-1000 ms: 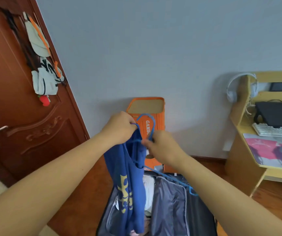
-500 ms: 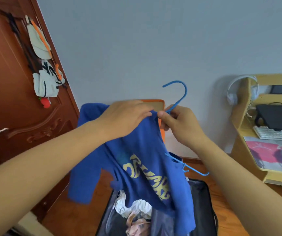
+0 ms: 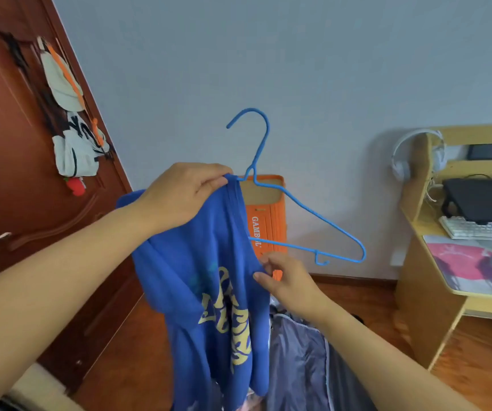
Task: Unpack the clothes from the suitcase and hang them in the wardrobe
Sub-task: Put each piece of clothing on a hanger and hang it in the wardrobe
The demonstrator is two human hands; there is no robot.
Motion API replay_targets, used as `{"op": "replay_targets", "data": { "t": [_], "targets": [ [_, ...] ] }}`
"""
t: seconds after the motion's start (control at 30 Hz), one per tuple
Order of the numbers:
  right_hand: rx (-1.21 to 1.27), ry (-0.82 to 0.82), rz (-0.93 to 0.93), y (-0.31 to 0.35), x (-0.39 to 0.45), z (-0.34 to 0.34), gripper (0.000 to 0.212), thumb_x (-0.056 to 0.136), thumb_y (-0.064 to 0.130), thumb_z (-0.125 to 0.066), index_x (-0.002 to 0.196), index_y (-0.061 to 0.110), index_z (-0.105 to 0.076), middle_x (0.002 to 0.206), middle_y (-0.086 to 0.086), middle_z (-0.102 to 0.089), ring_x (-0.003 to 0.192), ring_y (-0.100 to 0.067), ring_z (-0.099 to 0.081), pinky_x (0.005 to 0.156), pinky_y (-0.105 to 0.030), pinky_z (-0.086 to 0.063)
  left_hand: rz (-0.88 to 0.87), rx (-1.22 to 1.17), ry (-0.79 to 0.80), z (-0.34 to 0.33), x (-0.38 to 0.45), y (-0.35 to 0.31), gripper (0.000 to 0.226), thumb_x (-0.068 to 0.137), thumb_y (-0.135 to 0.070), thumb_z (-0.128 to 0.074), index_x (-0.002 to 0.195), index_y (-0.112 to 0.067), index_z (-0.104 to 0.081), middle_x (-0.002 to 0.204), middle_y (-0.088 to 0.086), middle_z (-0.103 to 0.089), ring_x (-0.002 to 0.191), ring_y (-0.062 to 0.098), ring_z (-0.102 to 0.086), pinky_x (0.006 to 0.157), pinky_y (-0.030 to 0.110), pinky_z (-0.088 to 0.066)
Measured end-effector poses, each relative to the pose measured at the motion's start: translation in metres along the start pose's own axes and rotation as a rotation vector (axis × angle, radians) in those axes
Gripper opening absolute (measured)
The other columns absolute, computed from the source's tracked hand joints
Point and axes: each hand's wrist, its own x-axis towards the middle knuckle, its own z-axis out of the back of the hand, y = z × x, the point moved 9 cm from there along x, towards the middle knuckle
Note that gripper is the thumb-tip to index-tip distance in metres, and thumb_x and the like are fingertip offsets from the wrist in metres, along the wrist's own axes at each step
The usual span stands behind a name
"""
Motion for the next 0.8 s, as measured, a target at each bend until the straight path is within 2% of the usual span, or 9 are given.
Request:
{"op": "replay_targets", "data": {
  "t": [0.1,0.2,0.3,0.37,0.47,0.53,0.57,0.63,0.8],
  "targets": [
    [-0.326,0.249,0.066,-0.028,-0.022,-0.004,0.015,0.084,0.033,-0.064,0.086,0.018,-0.059,0.077,0.008,-0.056,0.085,-0.014,-0.055,0.099,-0.042,-0.041,0.134,-0.053,-0.055,0.017,-0.019,0.046,0.029,0.105,-0.016,-0.054,0.128,-0.008,-0.068,0.122,-0.010,-0.064,0.115,0.000,-0.056,0.096,-0.001,-0.033],
    [-0.744,0.263,0.177,-0.061,-0.039,0.031,0.030,0.074,0.025,-0.066,0.103,0.029,-0.061,0.097,0.013,-0.060,0.103,-0.008,-0.058,0.114,-0.055,-0.026,0.269,-0.042,-0.019,0.023,-0.053,0.097,0.030,0.103,-0.017,-0.057,0.129,-0.008,-0.068,0.126,-0.008,-0.063,0.123,0.012,-0.058,0.099,-0.001,-0.031],
    [-0.857,0.135,0.366,-0.027,-0.025,0.072,0.016,0.079,0.025,-0.059,0.094,0.021,-0.062,0.102,0.002,-0.059,0.101,-0.022,-0.059,0.098,-0.051,-0.042,0.155,0.215,0.101,0.008,-0.082,0.103,0.041,0.100,-0.039,-0.050,0.121,-0.013,-0.074,0.112,0.001,-0.075,0.105,0.016,-0.065,0.084,0.013,-0.038],
    [-0.834,0.048,0.486,0.020,-0.011,0.084,0.016,0.072,0.001,-0.056,0.085,0.010,-0.056,0.099,-0.006,-0.056,0.093,-0.033,-0.055,0.079,-0.043,-0.048,0.094,0.291,0.126,-0.003,-0.092,0.097,0.044,0.098,-0.041,-0.043,0.119,-0.018,-0.074,0.102,-0.001,-0.075,0.095,0.012,-0.061,0.076,0.020,-0.042],
    [-0.662,-0.139,0.523,0.063,0.007,0.087,0.039,0.062,-0.015,-0.046,0.094,0.002,-0.059,0.109,-0.010,-0.054,0.101,-0.032,-0.051,0.089,-0.036,-0.044,0.129,0.268,0.076,-0.005,-0.092,0.086,0.046,0.099,-0.045,-0.041,0.120,-0.020,-0.073,0.111,-0.003,-0.075,0.102,0.019,-0.068,0.082,0.035,-0.057],
    [-0.590,-0.112,0.380,0.060,0.023,0.080,0.037,0.083,0.000,-0.059,0.120,0.007,-0.059,0.124,-0.010,-0.053,0.115,-0.026,-0.048,0.102,-0.028,-0.036,0.203,0.172,-0.018,0.001,-0.089,0.079,0.043,0.100,-0.044,-0.045,0.122,-0.019,-0.073,0.118,0.000,-0.074,0.109,0.023,-0.069,0.091,0.039,-0.056],
    [-0.591,-0.034,0.269,0.046,0.031,0.074,0.033,0.093,0.015,-0.062,0.125,0.012,-0.057,0.126,-0.010,-0.056,0.117,-0.026,-0.049,0.099,-0.026,-0.034,0.232,0.107,-0.068,0.003,-0.087,0.077,0.038,0.100,-0.039,-0.049,0.122,-0.018,-0.072,0.117,0.000,-0.075,0.108,0.022,-0.068,0.092,0.038,-0.054],
    [-0.657,0.165,0.003,0.012,0.036,0.063,0.016,0.103,0.033,-0.050,0.103,0.018,-0.055,0.108,-0.015,-0.065,0.104,-0.035,-0.058,0.079,-0.032,-0.036,0.256,0.012,-0.128,0.005,-0.085,0.070,0.031,0.102,-0.032,-0.052,0.120,-0.019,-0.072,0.109,-0.001,-0.075,0.102,0.018,-0.067,0.089,0.038,-0.053],
    [-0.681,0.097,0.092,0.038,0.039,0.062,0.026,0.105,0.037,-0.040,0.085,0.020,-0.038,0.083,-0.017,-0.064,0.082,-0.044,-0.056,0.062,-0.042,-0.032,0.238,-0.005,-0.198,0.010,-0.080,0.055,0.028,0.101,-0.031,-0.052,0.115,-0.021,-0.073,0.097,-0.002,-0.075,0.091,0.017,-0.066,0.081,0.033,-0.048]
  ]
}}
